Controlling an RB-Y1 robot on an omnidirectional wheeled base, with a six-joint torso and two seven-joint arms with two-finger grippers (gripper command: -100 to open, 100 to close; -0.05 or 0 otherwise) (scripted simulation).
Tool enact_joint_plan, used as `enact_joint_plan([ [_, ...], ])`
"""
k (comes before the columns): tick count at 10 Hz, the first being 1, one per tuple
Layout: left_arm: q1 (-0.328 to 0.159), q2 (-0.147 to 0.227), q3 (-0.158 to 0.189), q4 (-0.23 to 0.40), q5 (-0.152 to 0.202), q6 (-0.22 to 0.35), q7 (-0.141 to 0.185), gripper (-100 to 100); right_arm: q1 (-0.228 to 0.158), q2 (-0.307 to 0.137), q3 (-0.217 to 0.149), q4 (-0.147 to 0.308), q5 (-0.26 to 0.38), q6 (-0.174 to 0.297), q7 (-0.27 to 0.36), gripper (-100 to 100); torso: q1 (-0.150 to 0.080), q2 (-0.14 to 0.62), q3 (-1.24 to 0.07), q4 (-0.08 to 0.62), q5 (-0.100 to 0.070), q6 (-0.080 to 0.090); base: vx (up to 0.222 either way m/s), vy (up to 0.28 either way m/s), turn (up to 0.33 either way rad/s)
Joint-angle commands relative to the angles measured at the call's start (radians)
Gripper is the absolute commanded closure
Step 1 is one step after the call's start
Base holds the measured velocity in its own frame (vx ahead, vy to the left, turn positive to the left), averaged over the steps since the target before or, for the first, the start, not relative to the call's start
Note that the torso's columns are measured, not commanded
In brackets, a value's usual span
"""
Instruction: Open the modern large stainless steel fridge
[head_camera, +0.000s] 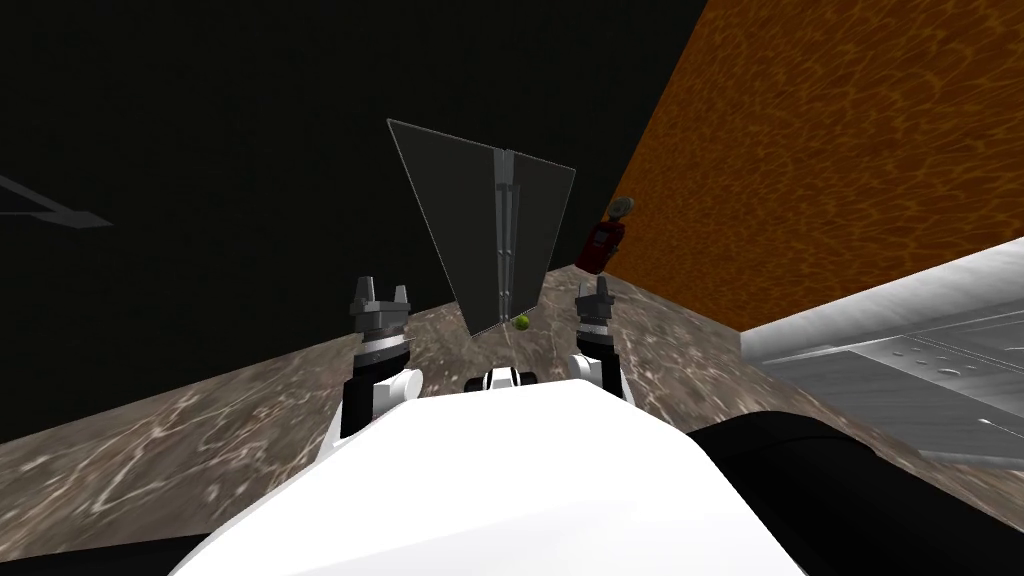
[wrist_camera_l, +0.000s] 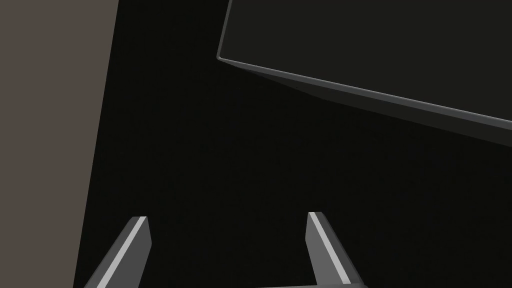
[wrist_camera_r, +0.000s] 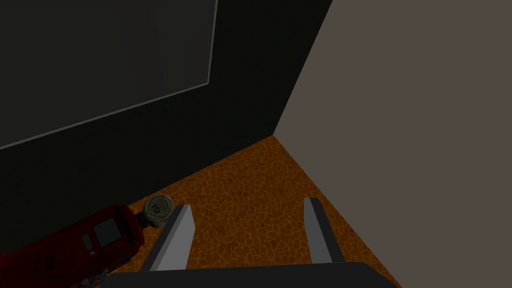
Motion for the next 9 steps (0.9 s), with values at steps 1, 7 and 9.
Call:
enact_joint_plan([
  [1,-0.067,0.051,0.013,0.024,-0.026,0.049,0.033,-100,0.000,0.000,0.000,0.000,0.000,0.000,0.000,0,-0.001,0.035,-0.068,0.033,0.000,0.000,-0.042,-0.044,-0.063],
  [7,-0.232,0.112,0.045,0.089,-0.085,0.167,0.112,-100,0.000,0.000,0.000,0.001,0.000,0.000,0.000,0,0.000,0.046,-0.094,0.047,0.000,0.000,-0.030,-0.042,-0.036],
  [9,-0.291,0.126,0.055,0.112,-0.104,0.204,0.137,-100,0.000,0.000,0.000,0.001,0.000,0.000,0.000,0,-0.001,0.047,-0.094,0.047,0.000,0.000,-0.026,-0.062,-0.042],
])
